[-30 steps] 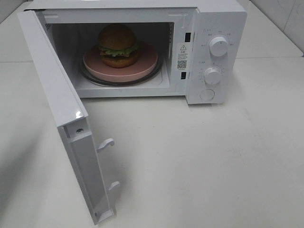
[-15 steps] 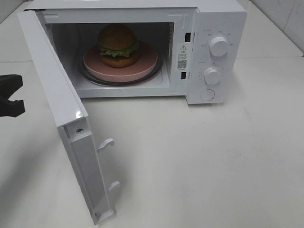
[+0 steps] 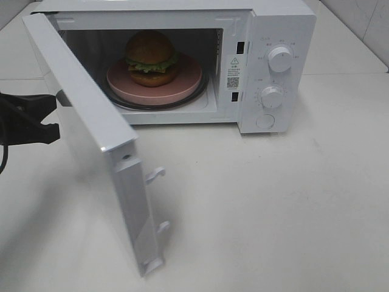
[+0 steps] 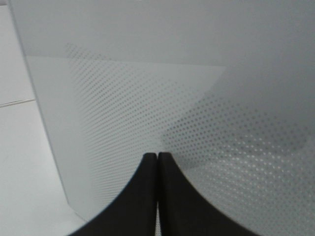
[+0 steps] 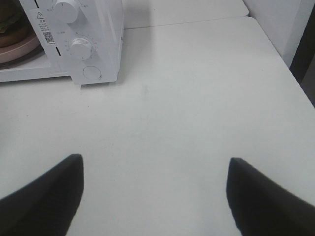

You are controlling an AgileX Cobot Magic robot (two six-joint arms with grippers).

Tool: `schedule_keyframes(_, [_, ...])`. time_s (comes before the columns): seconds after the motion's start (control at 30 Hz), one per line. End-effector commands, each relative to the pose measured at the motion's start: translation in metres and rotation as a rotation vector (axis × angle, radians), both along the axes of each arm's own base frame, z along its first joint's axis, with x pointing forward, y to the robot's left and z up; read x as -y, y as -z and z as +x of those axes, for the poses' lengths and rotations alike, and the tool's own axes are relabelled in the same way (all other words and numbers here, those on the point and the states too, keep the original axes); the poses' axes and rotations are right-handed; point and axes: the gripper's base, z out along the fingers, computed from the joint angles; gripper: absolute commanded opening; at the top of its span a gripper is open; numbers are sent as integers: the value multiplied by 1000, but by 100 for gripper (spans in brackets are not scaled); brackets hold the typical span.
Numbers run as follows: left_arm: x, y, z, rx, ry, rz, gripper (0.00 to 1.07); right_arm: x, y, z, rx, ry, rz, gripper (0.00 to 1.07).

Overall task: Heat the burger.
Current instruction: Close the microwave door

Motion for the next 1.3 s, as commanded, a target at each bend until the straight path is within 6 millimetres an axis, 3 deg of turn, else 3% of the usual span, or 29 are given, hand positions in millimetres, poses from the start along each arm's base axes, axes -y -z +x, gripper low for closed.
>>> schedule_keyframes(0.03, [12, -5, 5, 29, 45, -11, 0, 0, 1, -4, 25, 0, -9, 76])
schedule_keyframes(0.53, [52, -10, 31, 31, 108, -15, 0, 0, 1, -4, 25, 0, -9, 76])
schedule_keyframes(1.1, [74, -20, 70, 51, 106, -59, 0, 0, 1, -4, 25, 0, -9, 76])
schedule_keyframes(1.3, [93, -19, 77, 35, 141, -38, 0, 0, 1, -4, 25, 0, -9, 76])
